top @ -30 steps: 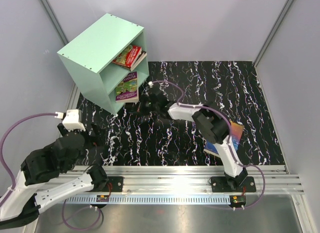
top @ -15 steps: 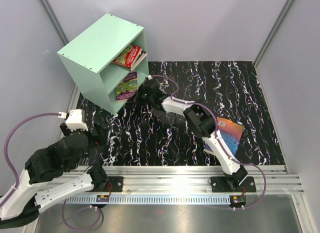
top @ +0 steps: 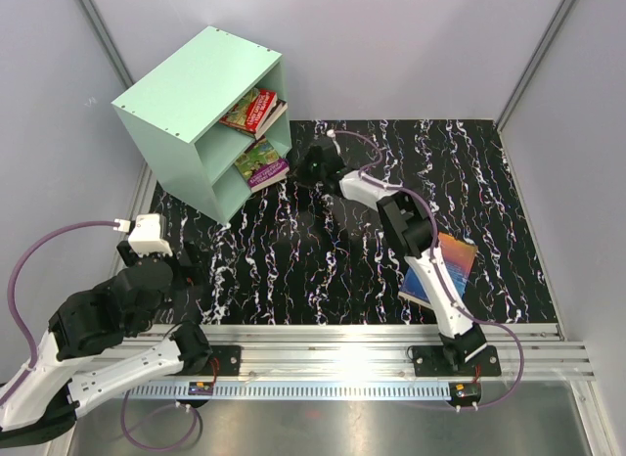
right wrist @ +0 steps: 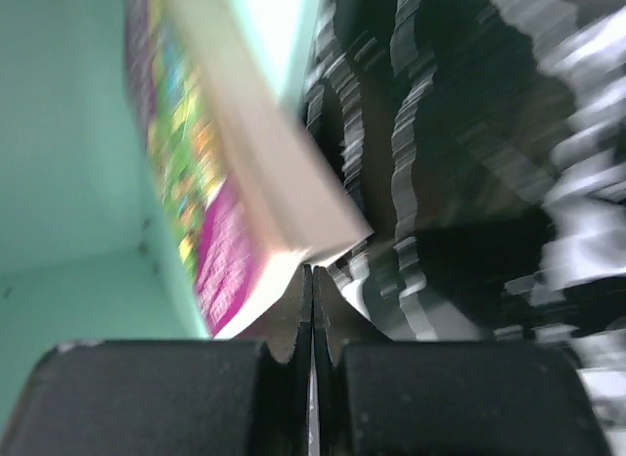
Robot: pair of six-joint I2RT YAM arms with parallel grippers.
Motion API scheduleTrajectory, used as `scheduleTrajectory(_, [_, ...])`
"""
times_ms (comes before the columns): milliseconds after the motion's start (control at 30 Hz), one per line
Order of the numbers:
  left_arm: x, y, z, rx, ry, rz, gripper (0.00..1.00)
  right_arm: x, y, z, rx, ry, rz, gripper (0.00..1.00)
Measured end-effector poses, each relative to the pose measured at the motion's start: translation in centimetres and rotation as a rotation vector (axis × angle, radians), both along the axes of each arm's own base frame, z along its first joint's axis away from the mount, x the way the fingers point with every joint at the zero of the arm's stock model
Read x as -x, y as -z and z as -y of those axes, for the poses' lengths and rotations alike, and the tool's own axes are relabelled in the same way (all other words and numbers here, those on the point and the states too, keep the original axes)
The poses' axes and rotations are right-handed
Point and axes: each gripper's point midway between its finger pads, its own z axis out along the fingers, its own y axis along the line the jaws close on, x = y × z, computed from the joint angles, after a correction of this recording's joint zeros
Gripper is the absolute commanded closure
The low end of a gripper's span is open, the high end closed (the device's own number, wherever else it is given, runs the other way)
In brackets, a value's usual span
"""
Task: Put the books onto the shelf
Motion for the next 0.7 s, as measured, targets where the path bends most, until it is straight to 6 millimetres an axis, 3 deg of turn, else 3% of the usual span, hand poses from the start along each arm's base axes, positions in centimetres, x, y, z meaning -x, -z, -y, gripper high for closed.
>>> scheduleTrajectory(100, [0.0,0.0,0.0,0.0,0.0,0.0,0.01,-1.7,0.0,2.4,0.029,0.047,-0.008,1.0])
scheduleTrajectory(233, [0.0,0.0,0.0,0.0,-0.001,0.001,0.01,-4.0,-1.3,5.4,0.031,0.091,0.028,1.0])
scheduleTrajectory(300, [0.0,0.0,0.0,0.0,-0.003,0.003,0.01,-3.5,-1.5,7.0,0.028,0.103,0.031,1.0])
scheduleTrajectory(400, [-0.1,0.1,0.1,0.0,-0.004,0.006,0.01,-0.2,-1.8,7.5,0.016,0.084,0.009,1.0])
scheduleTrajectory(500, [-0.3,0.2,0.2,0.002,-0.005,0.008,0.01,3.0,-2.7,5.0,-0.004,0.029,0.016,1.0])
scheduleTrajectory(633, [-0.6,0.3,0.7,0.008,-0.005,0.01,0.01,7.1,-4.1,-1.5,-0.064,-0.097,0.036,1.0])
scheduleTrajectory(700, [-0.8,0.7,1.2,0.001,-0.001,0.002,0.01,8.0,-4.4,-4.4,-0.101,-0.148,0.043,1.0])
